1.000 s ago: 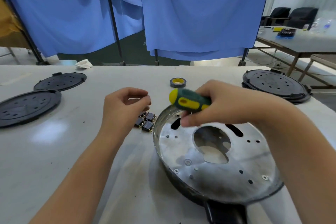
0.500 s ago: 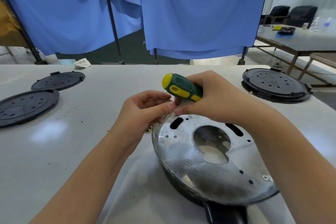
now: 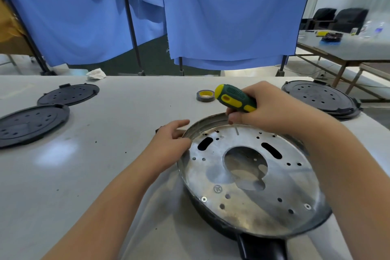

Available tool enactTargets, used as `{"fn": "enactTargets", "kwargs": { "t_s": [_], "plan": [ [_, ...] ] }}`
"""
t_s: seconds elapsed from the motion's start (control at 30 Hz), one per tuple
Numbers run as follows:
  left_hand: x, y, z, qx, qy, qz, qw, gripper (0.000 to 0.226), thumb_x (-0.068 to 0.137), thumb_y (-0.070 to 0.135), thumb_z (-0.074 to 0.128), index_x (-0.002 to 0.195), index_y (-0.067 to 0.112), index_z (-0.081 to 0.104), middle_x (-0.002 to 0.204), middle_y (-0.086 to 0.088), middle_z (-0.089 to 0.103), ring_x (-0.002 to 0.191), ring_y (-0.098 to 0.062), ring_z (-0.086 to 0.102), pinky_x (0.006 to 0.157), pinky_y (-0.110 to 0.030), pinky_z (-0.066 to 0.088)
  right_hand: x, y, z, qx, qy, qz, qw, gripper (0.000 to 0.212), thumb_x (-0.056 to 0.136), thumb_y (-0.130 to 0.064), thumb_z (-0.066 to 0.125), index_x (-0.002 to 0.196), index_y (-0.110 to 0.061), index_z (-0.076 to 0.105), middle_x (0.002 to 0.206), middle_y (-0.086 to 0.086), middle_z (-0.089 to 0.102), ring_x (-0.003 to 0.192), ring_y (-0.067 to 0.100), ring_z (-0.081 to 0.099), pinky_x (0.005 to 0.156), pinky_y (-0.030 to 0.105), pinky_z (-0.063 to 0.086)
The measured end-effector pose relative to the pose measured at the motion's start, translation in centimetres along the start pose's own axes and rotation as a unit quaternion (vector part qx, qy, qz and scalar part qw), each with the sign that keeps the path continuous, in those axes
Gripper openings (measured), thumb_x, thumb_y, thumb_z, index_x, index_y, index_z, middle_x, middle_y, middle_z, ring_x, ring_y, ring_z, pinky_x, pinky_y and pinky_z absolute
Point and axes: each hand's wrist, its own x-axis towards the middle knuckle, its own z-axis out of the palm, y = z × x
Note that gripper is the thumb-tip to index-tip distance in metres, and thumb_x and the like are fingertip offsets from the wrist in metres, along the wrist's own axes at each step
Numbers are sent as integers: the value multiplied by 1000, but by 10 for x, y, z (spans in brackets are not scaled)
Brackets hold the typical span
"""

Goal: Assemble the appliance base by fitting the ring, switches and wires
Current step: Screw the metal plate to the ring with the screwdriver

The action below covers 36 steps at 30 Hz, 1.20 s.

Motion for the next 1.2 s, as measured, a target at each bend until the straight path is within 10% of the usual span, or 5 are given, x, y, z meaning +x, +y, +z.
{"fn": "enactTargets", "kwargs": {
  "t_s": [0.3,0.77,1.2],
  "plan": [
    [-2,-2,7,47,31,3,998,40,77,-4,46,82,31,66,77,1,69,70,-16,58,69,-30,46,-7,32,-33,-75,-19,110,991,22,77,-36,75,79,-18,63,69,6,60,60,17,53,57,28,41],
    [-7,4,0,67,-96,-97,988,13,77,3,52,81,11,61,77,-7,51,64,-16,54,46,-19,47,-18,57,-51,-66,-107,204,971,12,70,-24,83,74,-20,72,53,-1,57,44,14,46,41,21,38],
    [2,-7,14,32,-7,-63,997,20,85,5,56,66,9,51,54,-4,42,41,-13,41,39,-14,31,-15,61,-49,-50,-98,209,972,11,73,-27,81,74,-20,72,55,-1,58,47,14,46,44,24,39]
  ]
}}
